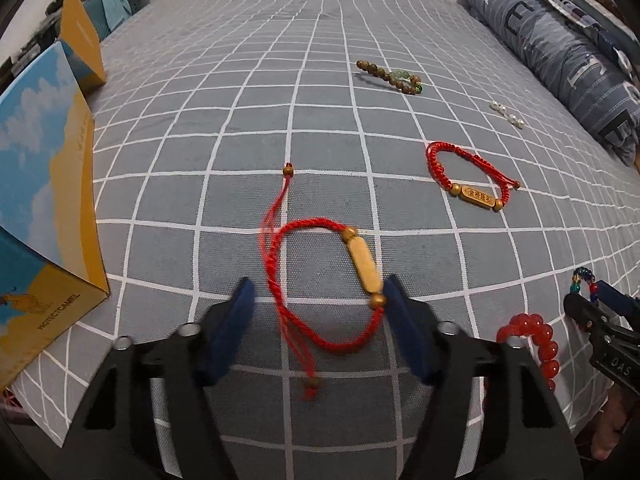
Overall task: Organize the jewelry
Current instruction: 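Grasp red cord gold-bar bracelet with left tool while right tool grasps multicolour bead bracelet, then lift both held bracelets and carry them over the white box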
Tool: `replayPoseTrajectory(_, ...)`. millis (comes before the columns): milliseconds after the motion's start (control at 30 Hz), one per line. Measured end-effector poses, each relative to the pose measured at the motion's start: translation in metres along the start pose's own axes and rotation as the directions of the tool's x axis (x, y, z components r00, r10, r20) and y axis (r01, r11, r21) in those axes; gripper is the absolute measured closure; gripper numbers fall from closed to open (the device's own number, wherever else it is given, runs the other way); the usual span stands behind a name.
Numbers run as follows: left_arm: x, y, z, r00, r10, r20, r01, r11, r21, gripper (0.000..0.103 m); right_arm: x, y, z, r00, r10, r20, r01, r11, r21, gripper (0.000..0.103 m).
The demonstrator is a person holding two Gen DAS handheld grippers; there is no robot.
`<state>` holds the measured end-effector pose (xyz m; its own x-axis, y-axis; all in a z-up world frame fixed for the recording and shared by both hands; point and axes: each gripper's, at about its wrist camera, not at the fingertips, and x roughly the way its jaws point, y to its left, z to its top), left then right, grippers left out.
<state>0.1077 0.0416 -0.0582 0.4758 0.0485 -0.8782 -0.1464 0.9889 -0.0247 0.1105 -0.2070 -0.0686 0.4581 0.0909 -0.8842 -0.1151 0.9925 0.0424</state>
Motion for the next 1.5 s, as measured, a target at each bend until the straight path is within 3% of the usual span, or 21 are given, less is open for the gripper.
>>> replayPoseTrajectory(100, -0.002, 0.002, 0.000, 1.000, -0.005, -0.005, 0.005, 1.000, -0.008, 0.065, -0.001, 0.000, 0.000, 1.000, 0.000, 0.001, 0.000, 1.000, -0.006, 0.045)
replayPoseTrajectory(200, -0.003, 0.001, 0.001, 1.000, -0.022, -0.008, 0.022, 1.000, -0.013, 0.091, -0.003, 0.001, 0.000, 1.000, -0.006, 0.001, 0.006, 1.000, -0.011, 0.067)
replayPoseTrajectory(233, -0.004, 0.003, 0.000, 0.999, -0.039, -0.010, 0.039, 0.999, -0.023, 0.091, -0.003, 0.002, 0.000, 1.000, -0.005, 0.002, 0.005, 1.000, -0.017, 0.079)
replayPoseTrajectory(267, -0.006, 0.003, 0.000, 0.999, -0.044, -0.006, 0.044, 0.999, -0.029, 0.092, -0.003, 0.004, 0.000, 1.000, -0.009, 0.002, 0.009, 1.000, -0.028, 0.085)
replayPoseTrajectory(1400, -0.064, 0.016, 0.007, 0.993, -0.047, 0.107, 0.051, 0.998, -0.033, 0.092, -0.035, 0.003, 0.001, 0.990, 0.006, 0.137, -0.010, 1.000, 0.028, 0.086)
replayPoseTrajectory(1433, -0.066, 0.017, 0.007, 0.993, -0.045, 0.109, 0.049, 0.998, -0.035, 0.092, -0.037, 0.003, 0.001, 0.990, 0.006, 0.141, -0.010, 0.999, 0.030, 0.094)
replayPoseTrajectory(1500, -0.070, 0.019, 0.006, 0.993, -0.041, 0.115, 0.045, 0.998, -0.037, 0.092, -0.039, 0.004, 0.003, 0.989, 0.000, 0.149, -0.004, 1.000, 0.027, 0.094)
